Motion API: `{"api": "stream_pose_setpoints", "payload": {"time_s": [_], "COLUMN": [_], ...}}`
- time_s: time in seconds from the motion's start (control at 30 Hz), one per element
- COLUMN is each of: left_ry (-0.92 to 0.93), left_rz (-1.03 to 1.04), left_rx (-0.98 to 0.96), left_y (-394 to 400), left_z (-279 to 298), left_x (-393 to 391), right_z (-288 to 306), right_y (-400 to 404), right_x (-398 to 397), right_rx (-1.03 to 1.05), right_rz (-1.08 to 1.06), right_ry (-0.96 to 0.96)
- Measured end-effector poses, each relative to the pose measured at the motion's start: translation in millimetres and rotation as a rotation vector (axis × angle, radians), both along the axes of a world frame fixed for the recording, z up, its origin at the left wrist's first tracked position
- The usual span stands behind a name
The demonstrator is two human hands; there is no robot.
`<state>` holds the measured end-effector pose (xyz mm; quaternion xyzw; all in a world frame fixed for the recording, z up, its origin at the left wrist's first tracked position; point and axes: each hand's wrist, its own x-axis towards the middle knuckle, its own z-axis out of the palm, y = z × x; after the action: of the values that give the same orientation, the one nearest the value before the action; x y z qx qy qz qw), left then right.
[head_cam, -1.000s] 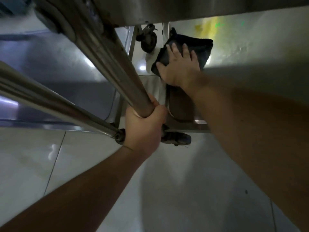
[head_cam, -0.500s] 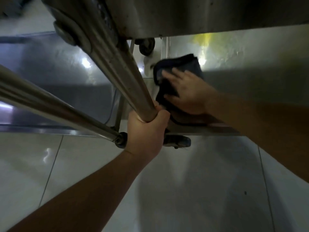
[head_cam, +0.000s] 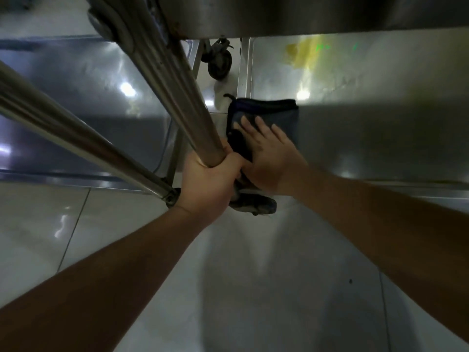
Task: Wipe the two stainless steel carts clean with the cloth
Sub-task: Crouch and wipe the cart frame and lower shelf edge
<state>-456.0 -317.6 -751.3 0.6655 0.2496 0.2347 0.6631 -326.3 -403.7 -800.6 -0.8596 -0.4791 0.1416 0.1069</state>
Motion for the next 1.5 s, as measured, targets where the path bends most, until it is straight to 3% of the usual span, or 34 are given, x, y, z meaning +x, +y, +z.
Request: {"api": "stream_pose_setpoints", "payload": {"time_s": [0.33,0.63,0.73,0.8,0.97,1.1,1.27,1.5], "left_ry": [0.111,0.633,0.808,0.806,0.698,0.593,0.567,0.549], "left_rz": [0.208,0.365,0.195,0.049,-0.450,-0.504,-0.530,-0.717], "left_rx": [0.098,0.251,0.264,0.342,0.932,1.215,1.269,1.285], "left_y": [-12.6,-60.1,-91.0,-110.4,-149.6,-176.2,-201.8,-237.0], "left_z": [6.9,-36.5,-46.5,-42.8,-31.5,-24.0,-18.2,-25.1], "left_x": [-1.3,-50.6,-57.1,-48.2,-18.2,13.0,44.3,70.1], "right_z": [-2.6,-1.9,-4.3,-6.8,-11.0,-14.4,-11.7,-8.1], "right_y": [-77.6,-144.7,-172.7,-193.8,-247.5,-297.2,-363.2,-445.3], "right_x": [-1.6,18.2,29.7,37.8,62.8,83.9,110.4,146.8], "right_rx": [-0.022,-0.009,-0.018,-0.002,-0.012,-0.044,-0.071,-0.109], "right_rz": [0.270,0.201,0.159,0.132,0.086,0.044,-0.049,-0.116], "right_ry": [-0.185,-0.170,-0.133,-0.136,-0.148,-0.156,-0.144,-0.146]}}
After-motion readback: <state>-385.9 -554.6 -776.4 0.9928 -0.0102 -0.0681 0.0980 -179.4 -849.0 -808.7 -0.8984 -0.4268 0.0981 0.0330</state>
